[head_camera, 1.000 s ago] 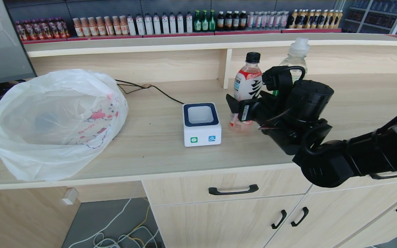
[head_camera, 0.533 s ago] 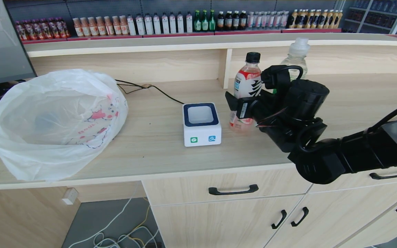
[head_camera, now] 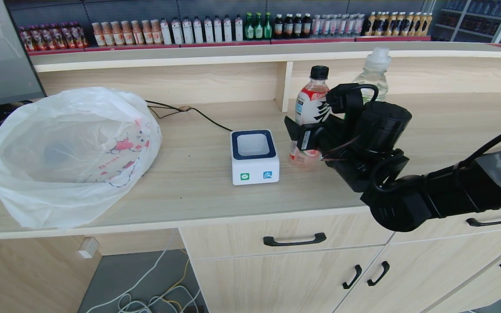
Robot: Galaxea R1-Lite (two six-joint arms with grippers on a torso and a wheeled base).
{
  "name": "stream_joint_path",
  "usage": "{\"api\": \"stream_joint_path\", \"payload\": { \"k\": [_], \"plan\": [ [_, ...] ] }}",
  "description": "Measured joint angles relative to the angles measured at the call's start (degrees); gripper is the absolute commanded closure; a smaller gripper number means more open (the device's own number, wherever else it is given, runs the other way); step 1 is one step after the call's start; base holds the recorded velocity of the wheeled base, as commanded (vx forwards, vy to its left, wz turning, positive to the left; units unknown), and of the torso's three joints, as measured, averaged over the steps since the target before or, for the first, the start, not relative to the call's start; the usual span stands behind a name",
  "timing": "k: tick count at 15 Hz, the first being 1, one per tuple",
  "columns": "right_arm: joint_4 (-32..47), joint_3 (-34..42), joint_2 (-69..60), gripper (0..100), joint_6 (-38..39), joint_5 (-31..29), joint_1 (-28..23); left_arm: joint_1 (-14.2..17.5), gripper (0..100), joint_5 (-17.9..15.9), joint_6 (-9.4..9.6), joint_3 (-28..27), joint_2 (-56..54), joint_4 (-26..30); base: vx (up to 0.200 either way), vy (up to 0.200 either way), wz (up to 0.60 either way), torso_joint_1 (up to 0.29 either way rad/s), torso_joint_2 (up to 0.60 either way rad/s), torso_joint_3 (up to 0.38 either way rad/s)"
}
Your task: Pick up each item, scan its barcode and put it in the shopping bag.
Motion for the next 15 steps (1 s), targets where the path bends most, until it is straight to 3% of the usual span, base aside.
{"api": "stream_joint_path", "payload": {
  "k": [15],
  "plan": [
    [-0.2, 0.43, -1.1, 100, 0.0, 0.26, 0.39, 0.0, 0, 0.0, 0.0, 0.0, 0.0, 0.0, 0.0, 0.0, 0.0, 0.0, 0.0, 0.0]
  ]
}}
